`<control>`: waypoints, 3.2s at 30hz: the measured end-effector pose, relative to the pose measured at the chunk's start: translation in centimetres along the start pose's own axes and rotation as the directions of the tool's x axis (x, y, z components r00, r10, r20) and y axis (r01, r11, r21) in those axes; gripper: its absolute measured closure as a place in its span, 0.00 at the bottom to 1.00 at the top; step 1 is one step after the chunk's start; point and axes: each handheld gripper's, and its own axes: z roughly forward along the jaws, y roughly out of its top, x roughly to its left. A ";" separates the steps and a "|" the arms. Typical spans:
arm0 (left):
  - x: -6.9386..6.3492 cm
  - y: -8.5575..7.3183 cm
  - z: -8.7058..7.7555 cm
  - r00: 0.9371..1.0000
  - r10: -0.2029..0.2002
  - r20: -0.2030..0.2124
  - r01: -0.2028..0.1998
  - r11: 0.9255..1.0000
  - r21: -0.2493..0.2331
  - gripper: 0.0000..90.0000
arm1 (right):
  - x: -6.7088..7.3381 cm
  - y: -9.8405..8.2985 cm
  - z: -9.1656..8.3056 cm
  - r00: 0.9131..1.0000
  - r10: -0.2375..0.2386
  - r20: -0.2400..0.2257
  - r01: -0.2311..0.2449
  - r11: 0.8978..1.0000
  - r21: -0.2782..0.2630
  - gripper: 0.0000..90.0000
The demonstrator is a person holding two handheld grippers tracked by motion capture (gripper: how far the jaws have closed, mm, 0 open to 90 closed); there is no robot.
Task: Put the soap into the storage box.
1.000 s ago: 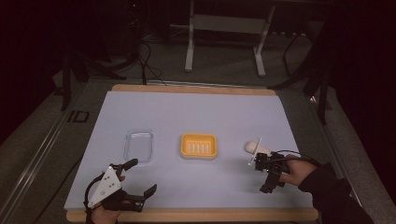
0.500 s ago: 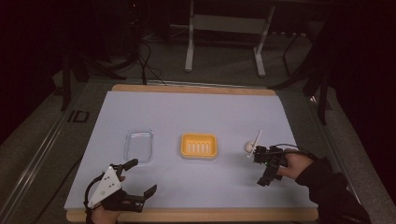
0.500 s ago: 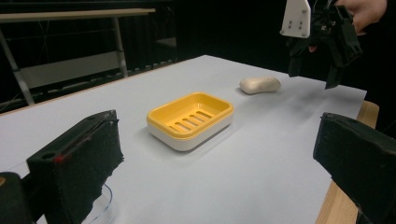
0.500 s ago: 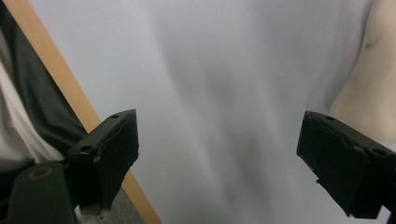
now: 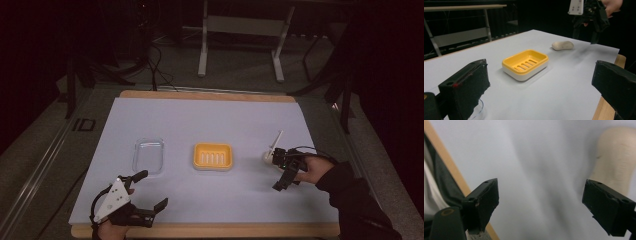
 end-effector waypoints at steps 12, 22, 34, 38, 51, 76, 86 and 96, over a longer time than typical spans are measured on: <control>0.0 0.0 0.0 1.000 -0.004 -0.003 0.004 1.000 -0.003 0.01 | -2.4 0.1 0.1 0.997 -0.014 0.070 0.015 1.000 -0.017 0.16; 0.0 0.0 0.0 1.000 -0.003 -0.006 0.003 1.000 -0.004 0.01 | -3.7 0.4 0.3 0.998 0.016 0.061 -0.013 0.999 -0.036 0.19; 0.0 -0.1 0.1 1.000 -0.001 0.004 0.001 1.000 -0.006 0.01 | -5.3 1.1 0.8 0.995 0.008 0.103 -0.001 0.998 -0.065 0.28; 0.0 -0.1 0.0 1.000 0.002 0.002 -0.002 1.000 -0.003 0.01 | -5.8 1.1 1.0 0.994 0.005 0.114 0.005 0.996 -0.086 0.32; -0.1 -0.1 0.1 1.000 0.006 0.002 -0.006 1.000 0.000 0.01 | -7.1 0.5 3.0 0.995 0.054 0.089 -0.044 0.993 -0.106 0.41; -0.1 -0.1 0.1 1.000 0.009 0.001 -0.009 1.000 0.006 0.01 | -7.6 0.7 4.9 0.994 0.057 0.092 -0.053 0.998 -0.043 0.54; -0.1 -0.1 0.1 1.000 0.008 0.000 -0.008 1.000 0.006 0.01 | -7.8 1.1 4.8 0.995 0.067 0.076 -0.066 0.998 -0.014 0.56; -0.1 -0.1 0.1 1.000 0.007 0.000 -0.007 1.000 0.007 0.01 | -7.3 1.2 4.2 0.998 0.020 0.056 -0.020 1.000 0.001 0.56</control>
